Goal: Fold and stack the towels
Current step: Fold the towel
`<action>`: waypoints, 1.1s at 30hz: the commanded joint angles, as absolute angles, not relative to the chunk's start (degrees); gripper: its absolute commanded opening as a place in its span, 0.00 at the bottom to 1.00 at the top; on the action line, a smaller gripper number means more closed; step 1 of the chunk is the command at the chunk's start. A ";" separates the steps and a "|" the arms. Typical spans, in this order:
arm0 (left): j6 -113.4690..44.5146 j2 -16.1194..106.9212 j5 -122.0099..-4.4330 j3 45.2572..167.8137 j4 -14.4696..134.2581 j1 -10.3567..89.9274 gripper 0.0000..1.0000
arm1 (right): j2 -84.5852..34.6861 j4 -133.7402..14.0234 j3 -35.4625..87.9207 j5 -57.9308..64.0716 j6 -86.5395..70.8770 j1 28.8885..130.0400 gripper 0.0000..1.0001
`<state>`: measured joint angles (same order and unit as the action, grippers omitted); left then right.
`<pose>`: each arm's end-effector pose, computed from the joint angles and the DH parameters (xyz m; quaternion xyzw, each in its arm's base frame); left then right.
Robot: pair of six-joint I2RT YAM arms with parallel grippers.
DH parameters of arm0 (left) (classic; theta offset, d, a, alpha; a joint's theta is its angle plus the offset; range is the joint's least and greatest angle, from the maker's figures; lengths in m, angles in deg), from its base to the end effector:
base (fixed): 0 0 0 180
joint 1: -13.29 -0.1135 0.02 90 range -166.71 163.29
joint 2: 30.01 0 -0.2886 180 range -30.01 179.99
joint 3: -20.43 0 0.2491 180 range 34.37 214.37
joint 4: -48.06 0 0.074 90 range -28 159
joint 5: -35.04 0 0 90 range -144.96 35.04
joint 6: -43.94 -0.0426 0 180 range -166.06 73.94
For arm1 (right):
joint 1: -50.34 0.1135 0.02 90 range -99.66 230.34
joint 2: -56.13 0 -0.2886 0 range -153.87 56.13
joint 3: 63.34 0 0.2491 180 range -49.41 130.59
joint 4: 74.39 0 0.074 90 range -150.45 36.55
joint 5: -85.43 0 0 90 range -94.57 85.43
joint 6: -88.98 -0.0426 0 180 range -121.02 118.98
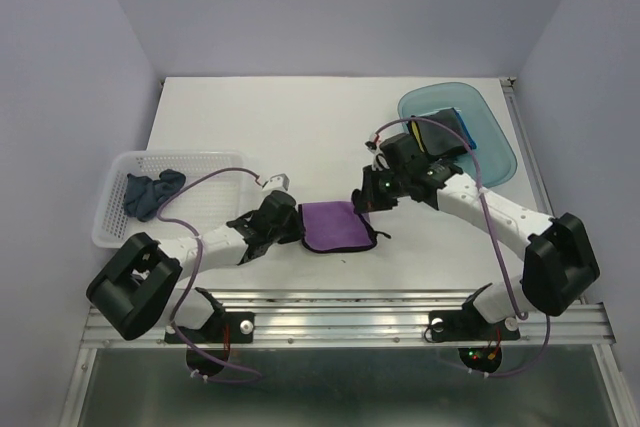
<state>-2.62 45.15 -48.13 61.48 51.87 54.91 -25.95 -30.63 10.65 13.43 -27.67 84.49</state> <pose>0.1858 -0.1583 0.1813 -0.0404 0.8964 -0.2568 0.3591 0.2389 0.1780 0.2742 -0.1121 0.9281 0.2909 0.2036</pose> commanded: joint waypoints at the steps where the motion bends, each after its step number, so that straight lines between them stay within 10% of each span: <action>1: -3.08 45.40 -49.25 61.53 48.47 54.86 0.07 | -27.63 -39.70 13.26 18.10 -33.00 87.68 0.01; 33: -2.46 44.44 -50.57 59.77 48.64 54.77 0.02 | -47.75 -64.58 16.77 15.12 -40.66 95.69 0.01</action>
<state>-2.46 45.61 -50.45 60.34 48.70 54.89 -47.02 -59.37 13.36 15.79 -40.33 94.78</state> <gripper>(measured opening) 0.123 0.026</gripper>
